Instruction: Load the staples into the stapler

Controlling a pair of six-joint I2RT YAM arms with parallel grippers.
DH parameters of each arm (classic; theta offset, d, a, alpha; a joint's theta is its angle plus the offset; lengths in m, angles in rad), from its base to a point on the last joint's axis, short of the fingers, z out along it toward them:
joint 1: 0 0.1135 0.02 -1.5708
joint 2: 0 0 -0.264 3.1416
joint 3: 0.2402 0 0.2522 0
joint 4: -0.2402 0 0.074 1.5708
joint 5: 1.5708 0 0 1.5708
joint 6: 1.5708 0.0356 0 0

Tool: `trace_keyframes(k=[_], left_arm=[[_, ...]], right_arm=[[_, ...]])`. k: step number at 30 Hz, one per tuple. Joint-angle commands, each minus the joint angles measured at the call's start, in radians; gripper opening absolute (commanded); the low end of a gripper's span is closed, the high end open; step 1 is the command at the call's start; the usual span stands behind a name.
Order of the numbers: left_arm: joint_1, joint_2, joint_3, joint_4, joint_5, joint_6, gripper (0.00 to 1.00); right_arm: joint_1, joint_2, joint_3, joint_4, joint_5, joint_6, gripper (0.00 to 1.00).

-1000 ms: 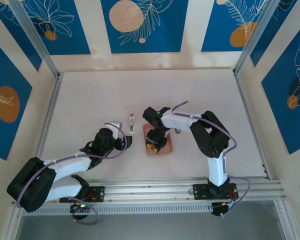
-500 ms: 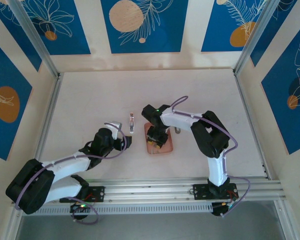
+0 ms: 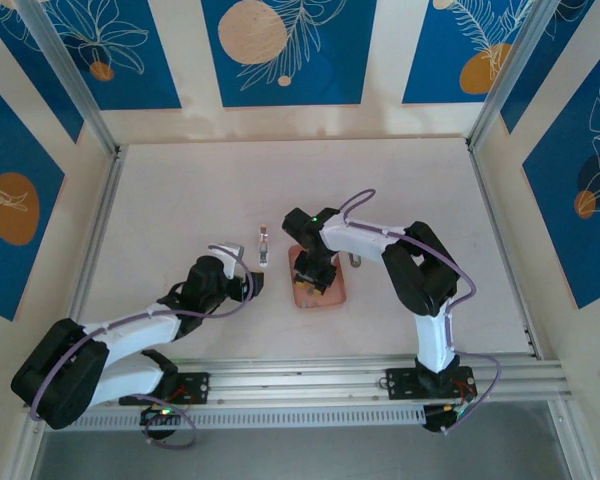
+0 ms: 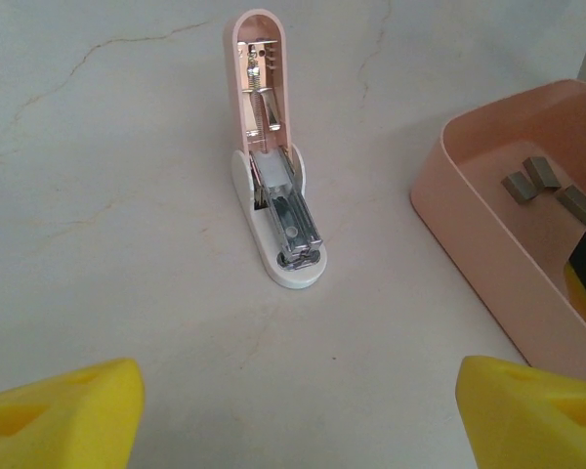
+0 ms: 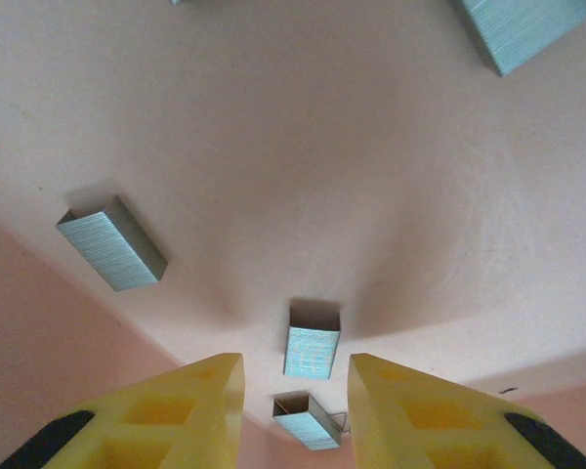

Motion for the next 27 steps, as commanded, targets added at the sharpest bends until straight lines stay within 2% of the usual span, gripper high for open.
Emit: trace_keyframes(k=[1, 14, 16, 19, 27], left_arm=[[0.009, -0.007, 0.009, -0.022, 0.016, 0.010, 0.83], [0.009, -0.011, 0.020, -0.045, 0.007, 0.009, 0.83], [0.010, -0.018, 0.020, -0.050, 0.006, 0.005, 0.83], [0.009, -0.035, 0.023, -0.067, -0.002, 0.004, 0.83], [0.009, -0.101, 0.025, -0.127, -0.041, -0.012, 0.83]], right_arm=[[-0.012, 0.014, -0.011, -0.010, -0.013, -0.012, 0.34], [-0.030, 0.070, -0.010, 0.005, -0.047, -0.051, 0.31], [-0.028, 0.075, -0.011, 0.005, -0.047, -0.055, 0.26], [-0.023, 0.064, -0.009, 0.005, -0.027, -0.064, 0.21], [-0.006, -0.002, 0.010, -0.005, 0.026, -0.102, 0.19]])
